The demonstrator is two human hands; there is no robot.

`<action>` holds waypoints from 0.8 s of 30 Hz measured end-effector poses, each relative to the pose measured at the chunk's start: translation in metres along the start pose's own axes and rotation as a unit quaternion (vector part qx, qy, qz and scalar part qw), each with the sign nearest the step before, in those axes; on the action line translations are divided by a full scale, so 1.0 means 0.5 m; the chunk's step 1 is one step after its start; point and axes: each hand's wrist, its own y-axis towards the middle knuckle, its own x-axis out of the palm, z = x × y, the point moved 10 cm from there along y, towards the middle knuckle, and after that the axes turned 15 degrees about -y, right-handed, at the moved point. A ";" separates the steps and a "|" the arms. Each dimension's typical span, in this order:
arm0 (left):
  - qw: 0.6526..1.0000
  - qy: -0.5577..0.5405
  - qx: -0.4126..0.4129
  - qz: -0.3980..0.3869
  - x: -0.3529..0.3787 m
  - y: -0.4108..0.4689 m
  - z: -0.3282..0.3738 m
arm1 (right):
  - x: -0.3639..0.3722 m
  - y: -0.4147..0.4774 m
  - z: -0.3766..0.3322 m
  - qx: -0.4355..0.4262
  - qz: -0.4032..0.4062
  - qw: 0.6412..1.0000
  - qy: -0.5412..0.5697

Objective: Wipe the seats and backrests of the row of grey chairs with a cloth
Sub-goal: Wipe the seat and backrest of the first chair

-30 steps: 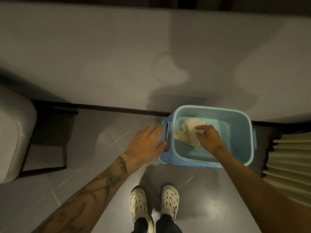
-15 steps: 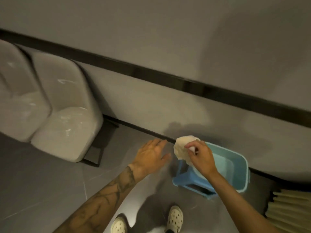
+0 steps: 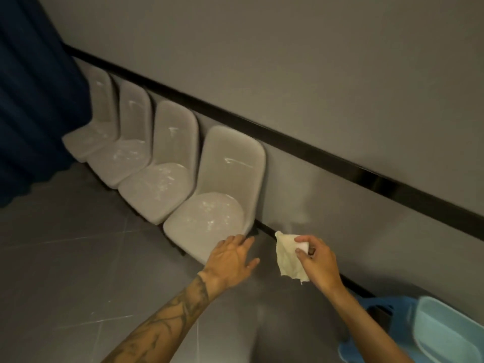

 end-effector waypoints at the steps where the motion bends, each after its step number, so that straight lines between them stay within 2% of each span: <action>1: 1.000 0.005 -0.005 0.002 -0.021 -0.004 -0.042 | 0.029 0.007 -0.034 -0.001 -0.002 1.000 0.003; 10: 0.998 -0.001 -0.066 -0.007 -0.137 0.055 -0.360 | 0.299 0.163 -0.234 0.009 -0.050 0.999 0.010; 18: 0.992 -0.018 -0.118 -0.050 -0.128 0.187 -0.625 | 0.485 0.362 -0.268 0.061 -0.048 0.997 0.016; 24: 0.991 -0.038 -0.086 -0.093 -0.091 0.310 -0.782 | 0.599 0.474 -0.256 0.126 -0.007 0.986 0.106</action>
